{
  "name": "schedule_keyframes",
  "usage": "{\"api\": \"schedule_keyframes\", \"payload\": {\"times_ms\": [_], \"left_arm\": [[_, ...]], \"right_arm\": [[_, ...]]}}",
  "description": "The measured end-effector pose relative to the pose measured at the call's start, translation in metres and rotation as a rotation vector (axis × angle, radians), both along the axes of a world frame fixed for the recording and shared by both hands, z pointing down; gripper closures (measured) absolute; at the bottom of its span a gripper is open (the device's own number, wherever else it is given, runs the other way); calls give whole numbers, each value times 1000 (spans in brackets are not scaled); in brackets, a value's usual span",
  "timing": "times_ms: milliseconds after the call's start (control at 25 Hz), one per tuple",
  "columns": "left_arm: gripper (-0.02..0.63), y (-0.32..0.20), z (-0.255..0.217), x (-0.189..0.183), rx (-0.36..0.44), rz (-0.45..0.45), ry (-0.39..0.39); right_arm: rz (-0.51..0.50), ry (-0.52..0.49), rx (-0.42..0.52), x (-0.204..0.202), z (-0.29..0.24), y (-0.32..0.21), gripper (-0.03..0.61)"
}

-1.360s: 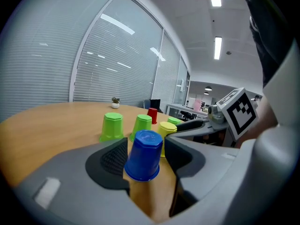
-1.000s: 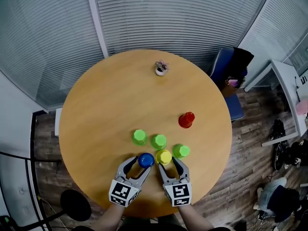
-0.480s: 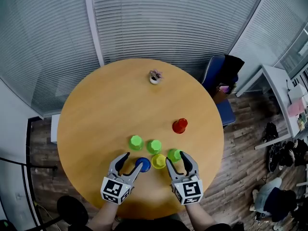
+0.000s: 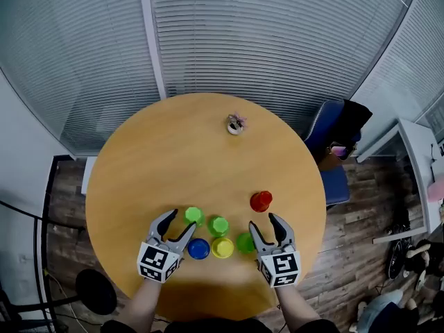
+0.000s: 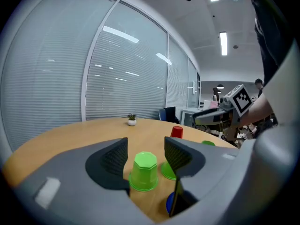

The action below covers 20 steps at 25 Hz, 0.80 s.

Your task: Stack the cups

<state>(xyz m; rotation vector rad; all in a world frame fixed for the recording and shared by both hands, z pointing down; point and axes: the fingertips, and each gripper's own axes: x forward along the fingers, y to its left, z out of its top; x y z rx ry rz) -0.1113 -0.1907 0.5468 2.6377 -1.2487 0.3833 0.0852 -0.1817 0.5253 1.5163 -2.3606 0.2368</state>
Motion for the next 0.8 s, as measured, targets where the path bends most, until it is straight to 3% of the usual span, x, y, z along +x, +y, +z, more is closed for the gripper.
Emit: {"api": "schedule_keyframes", "payload": {"times_ms": [400,800], "left_arm": [[366,-22,37,14,-101,-5,-85],[357,-26,65,19,-166,-22,-132]], "right_arm": [[-69,38,-49,36,39,-61,353],[-106,40,-86,34,70,-80,341]]}}
